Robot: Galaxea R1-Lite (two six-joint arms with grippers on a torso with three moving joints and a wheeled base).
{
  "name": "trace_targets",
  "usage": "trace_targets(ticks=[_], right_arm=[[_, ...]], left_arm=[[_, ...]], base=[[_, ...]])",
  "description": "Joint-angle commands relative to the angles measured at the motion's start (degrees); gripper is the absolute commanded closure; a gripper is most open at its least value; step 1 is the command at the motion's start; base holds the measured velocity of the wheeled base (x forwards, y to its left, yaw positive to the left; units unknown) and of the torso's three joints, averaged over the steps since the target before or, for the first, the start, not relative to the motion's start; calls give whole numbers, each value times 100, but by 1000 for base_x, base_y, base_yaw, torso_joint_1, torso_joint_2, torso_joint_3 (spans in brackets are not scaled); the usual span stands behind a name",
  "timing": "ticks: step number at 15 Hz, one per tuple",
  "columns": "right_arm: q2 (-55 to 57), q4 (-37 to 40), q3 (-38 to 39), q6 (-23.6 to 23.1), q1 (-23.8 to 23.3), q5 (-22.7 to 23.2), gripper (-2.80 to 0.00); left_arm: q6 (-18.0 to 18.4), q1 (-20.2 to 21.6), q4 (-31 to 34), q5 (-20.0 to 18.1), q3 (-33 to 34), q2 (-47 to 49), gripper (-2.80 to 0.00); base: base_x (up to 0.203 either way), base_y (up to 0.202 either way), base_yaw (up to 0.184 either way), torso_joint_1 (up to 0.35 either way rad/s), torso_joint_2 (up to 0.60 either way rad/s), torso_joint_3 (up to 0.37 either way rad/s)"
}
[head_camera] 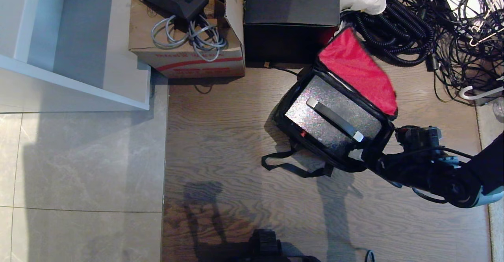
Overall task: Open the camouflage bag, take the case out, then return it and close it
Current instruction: Grip the handle
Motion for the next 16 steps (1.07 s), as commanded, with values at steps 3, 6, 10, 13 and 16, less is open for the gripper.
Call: trace_targets(ticks=[3, 6, 10, 13, 16], right_arm=[[202, -61, -25, 34, 20, -5, 0], [114, -69, -10, 43, 29, 12, 0], [62, -52, 71, 52, 125, 13, 0], [53, 19, 203, 61, 187, 22, 0], [-109, 30, 499, 52, 394, 45, 0]], left_arm=[[-3, 1, 1, 5, 0, -2, 0], [-3, 1, 1, -4, 0, -2, 0], [-3, 1, 1, -4, 0, -2, 0], [-3, 1, 1, 4, 0, -2, 0], [-3, 1, 1, 5, 0, -2, 0]], base=[[0, 0, 0, 0, 0, 0], [0, 0, 0, 0, 0, 0], [0, 0, 0, 0, 0, 0], [0, 0, 0, 0, 0, 0], [0, 0, 0, 0, 0, 0]])
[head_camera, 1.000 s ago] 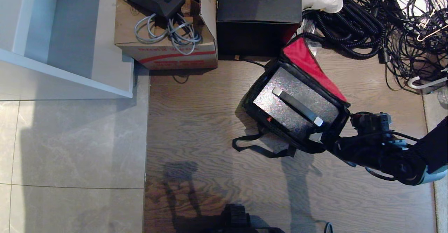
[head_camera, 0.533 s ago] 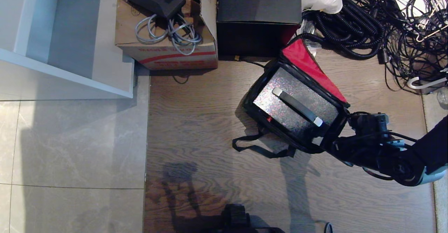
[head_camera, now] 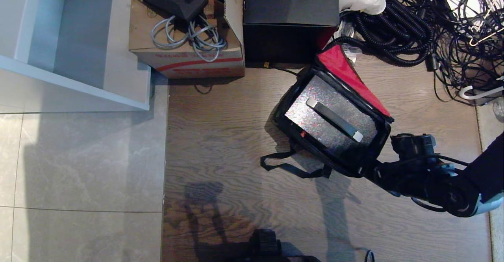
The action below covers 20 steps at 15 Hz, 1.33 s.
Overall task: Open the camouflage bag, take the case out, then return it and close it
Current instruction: Grip the handle
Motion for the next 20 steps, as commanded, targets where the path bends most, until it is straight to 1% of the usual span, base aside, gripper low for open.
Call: trace_targets(ticks=[1, 3, 5, 8, 10, 11, 12, 13, 14, 17, 19, 20], right_arm=[[-136, -10, 211, 19, 164, 20, 0], [-303, 152, 390, 2, 201, 57, 0], [-423, 383, 484, 13, 248, 234, 0], [-448, 455, 460, 5, 287, 317, 0], [-519, 522, 591, -18, 305, 342, 0], [-554, 634, 652, -46, 319, 445, 0], [-547, 720, 624, -193, 325, 553, 0], [-533, 727, 622, -322, 331, 563, -280], [-556, 698, 622, -480, 331, 571, -280], [-612, 678, 674, -516, 382, 592, -280], [-713, 676, 635, -592, 408, 601, -280], [-851, 676, 548, -700, 486, 596, -280]], left_arm=[[-3, -4, 0, 5, 0, -2, 0], [-3, -4, 0, 5, 0, -2, 0], [-3, -4, 0, -1, 0, -2, 0], [-3, -4, -9, 5, 0, -2, 0], [-3, -4, -1, 5, 0, -2, 0], [-3, -4, -7, 2, 0, -2, 0], [-3, -4, 0, 0, 0, -2, 0], [-3, -4, 0, 0, 0, -2, 0], [-3, -4, 0, 5, 0, -2, 0], [-3, -4, 0, -4, 0, -2, 0], [-3, -4, 0, 5, 0, -2, 0], [-3, -4, 0, 5, 0, -2, 0]], base=[[0, 0, 0, 0, 0, 0], [0, 0, 0, 0, 0, 0], [0, 0, 0, 0, 0, 0], [0, 0, 0, 0, 0, 0], [0, 0, 0, 0, 0, 0], [0, 0, 0, 0, 0, 0], [0, 0, 0, 0, 0, 0], [0, 0, 0, 0, 0, 0], [0, 0, 0, 0, 0, 0], [0, 0, 0, 0, 0, 0], [0, 0, 0, 0, 0, 0], [0, 0, 0, 0, 0, 0]])
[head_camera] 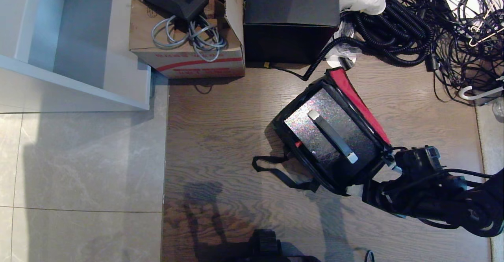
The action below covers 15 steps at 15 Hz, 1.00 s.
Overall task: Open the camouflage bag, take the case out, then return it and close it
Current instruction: Grip the handle
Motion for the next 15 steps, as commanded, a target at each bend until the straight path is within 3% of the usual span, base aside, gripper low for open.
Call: trace_targets(ticks=[1, 4, 8, 10, 13, 15], right_arm=[[-336, -65, -202, -224, 186, -39, -280], [-637, -551, -378, -1394, 417, -206, -280], [-482, -732, -531, -4199, 840, -794, -280], [-278, -761, -758, -4660, 1032, -1220, -280], [677, -876, -1397, -5388, 1277, -2779, -280], [1256, -1274, -1764, -5575, 1359, -3380, -280]], left_arm=[[-4, 1, -1, 4, 0, -2, 0], [-4, 1, -10, -4, 0, -2, 0], [-4, 1, -1, -4, 0, -2, 0], [-4, 1, -1, 5, 0, -2, 0], [-4, 1, -1, -4, 0, -2, 0], [-4, 1, -1, -3, 0, -2, 0]], base=[[0, 0, 0, 0, 0, 0], [0, 0, 0, 0, 0, 0], [0, 0, 0, 0, 0, 0], [0, 0, 0, 0, 0, 0], [0, 0, 0, 0, 0, 0], [0, 0, 0, 0, 0, 0]])
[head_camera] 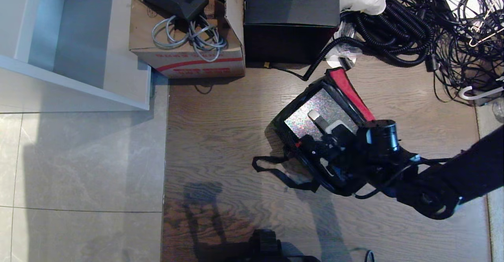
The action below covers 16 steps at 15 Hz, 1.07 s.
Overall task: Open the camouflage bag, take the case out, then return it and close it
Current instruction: Grip the handle
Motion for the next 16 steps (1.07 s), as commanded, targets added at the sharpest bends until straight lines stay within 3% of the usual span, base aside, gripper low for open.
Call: trace_targets(ticks=[1, 3, 8, 13, 16], right_arm=[[936, -405, -514, -111, 97, -919, -280], [1068, -474, -992, -125, 117, -1752, -280], [748, -436, -1108, -90, 141, -1867, -280], [737, -508, -815, -84, 300, -2623, -280], [383, -181, -760, -74, 483, -2711, -280]], left_arm=[[0, 1, -1, -3, 0, -2, 0], [0, 1, -1, -1, 0, -2, 0], [0, 1, -1, -3, 0, -2, 0], [0, 1, -1, 6, 0, -2, 0], [0, 1, -1, 3, 0, -2, 0]], base=[[0, 0, 0, 0, 0, 0], [0, 0, 0, 0, 0, 0], [0, 0, 0, 0, 0, 0], [0, 0, 0, 0, 0, 0], [0, 0, 0, 0, 0, 0]])
